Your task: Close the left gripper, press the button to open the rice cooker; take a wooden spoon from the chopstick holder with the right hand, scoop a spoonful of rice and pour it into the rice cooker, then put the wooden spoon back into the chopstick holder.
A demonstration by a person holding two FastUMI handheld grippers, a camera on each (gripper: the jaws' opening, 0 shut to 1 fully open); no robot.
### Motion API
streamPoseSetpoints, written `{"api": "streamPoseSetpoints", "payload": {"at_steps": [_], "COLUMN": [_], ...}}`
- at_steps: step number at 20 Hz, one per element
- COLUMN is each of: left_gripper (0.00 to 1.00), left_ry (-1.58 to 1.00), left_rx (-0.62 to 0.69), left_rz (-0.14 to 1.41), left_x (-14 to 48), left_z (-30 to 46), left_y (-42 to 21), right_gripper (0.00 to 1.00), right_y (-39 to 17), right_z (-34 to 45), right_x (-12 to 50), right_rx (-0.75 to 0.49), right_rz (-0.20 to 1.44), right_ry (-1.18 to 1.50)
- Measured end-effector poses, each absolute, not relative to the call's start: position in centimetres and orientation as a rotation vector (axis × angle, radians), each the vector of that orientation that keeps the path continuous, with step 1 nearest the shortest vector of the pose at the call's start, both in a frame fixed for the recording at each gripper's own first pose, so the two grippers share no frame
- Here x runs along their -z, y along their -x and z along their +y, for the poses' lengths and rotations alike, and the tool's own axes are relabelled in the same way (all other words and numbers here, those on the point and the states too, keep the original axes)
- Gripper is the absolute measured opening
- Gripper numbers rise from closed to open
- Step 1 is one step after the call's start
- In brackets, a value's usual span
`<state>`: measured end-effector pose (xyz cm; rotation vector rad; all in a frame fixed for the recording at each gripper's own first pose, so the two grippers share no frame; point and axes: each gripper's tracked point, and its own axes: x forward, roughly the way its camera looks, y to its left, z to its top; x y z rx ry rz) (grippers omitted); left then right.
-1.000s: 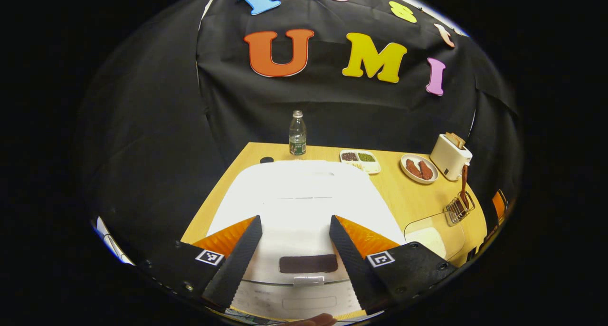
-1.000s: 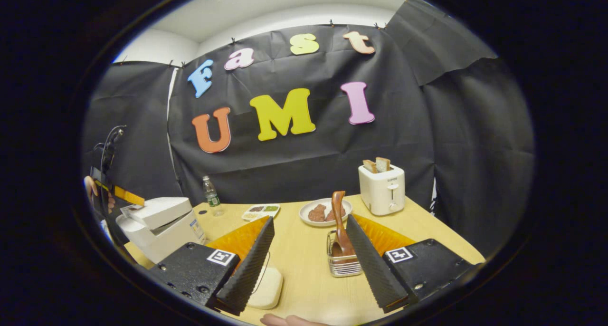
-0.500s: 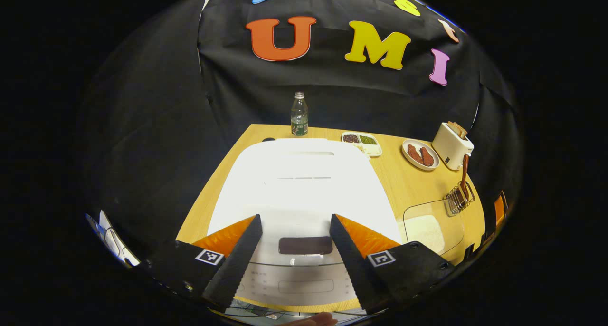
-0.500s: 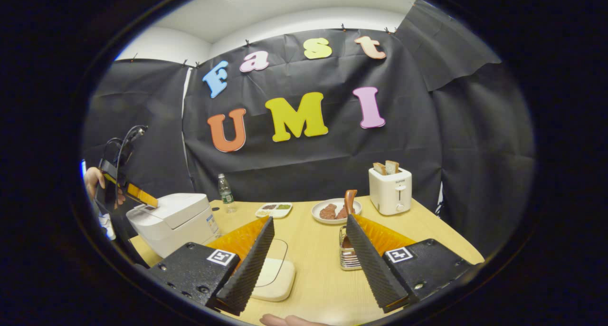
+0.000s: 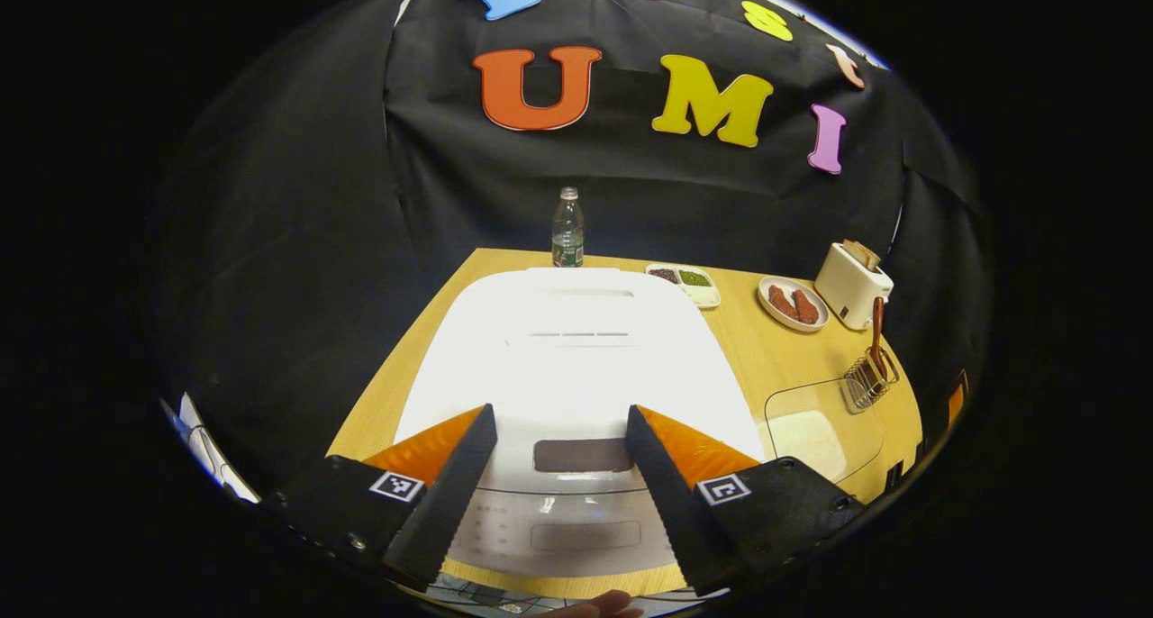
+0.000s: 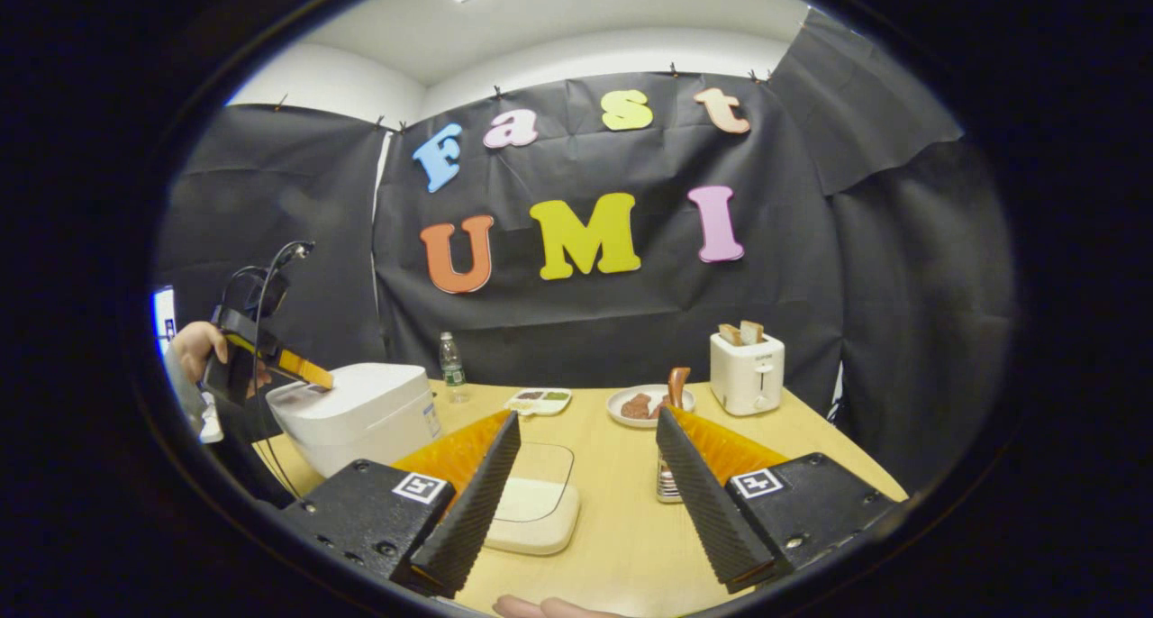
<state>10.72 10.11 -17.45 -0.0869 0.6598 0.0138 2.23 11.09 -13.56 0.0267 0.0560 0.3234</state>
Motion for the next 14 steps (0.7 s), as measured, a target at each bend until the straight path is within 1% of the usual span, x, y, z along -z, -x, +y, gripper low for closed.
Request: {"api": "streamPoseSetpoints", "payload": {"at_steps": [3, 6, 7, 8, 10, 14], "left_gripper": [0.95, 0.96, 1.00, 0.96, 0.96, 0.94], "left_ry": [0.107, 0.122, 0.116, 0.098, 0.071, 0.082], "left_rx": [0.000, -0.017, -0.024, -0.027, -0.033, -0.078], "left_rz": [0.621, 0.547, 0.522, 0.492, 0.442, 0.416], "left_x": [17.6, 17.8, 17.9, 17.8, 17.3, 16.9], "left_z": [10.0, 10.0, 9.9, 9.6, 9.6, 10.1], "left_y": [-11.1, -12.0, -12.1, -12.5, -12.8, -12.9], "right_gripper": [0.99, 0.99, 0.99, 0.99, 0.99, 0.99], "right_y": [-1.5, -0.7, -0.3, 0.0, 0.6, 2.0], "right_z": [11.4, 11.4, 11.2, 11.2, 11.1, 10.0], "right_x": [13.9, 14.1, 14.1, 14.1, 14.0, 12.8], "right_rx": [-0.318, -0.311, -0.305, -0.302, -0.298, -0.276], "right_rz": [0.060, 0.059, 0.058, 0.058, 0.058, 0.032], "right_ry": [-0.039, -0.045, -0.047, -0.047, -0.039, -0.015]}}
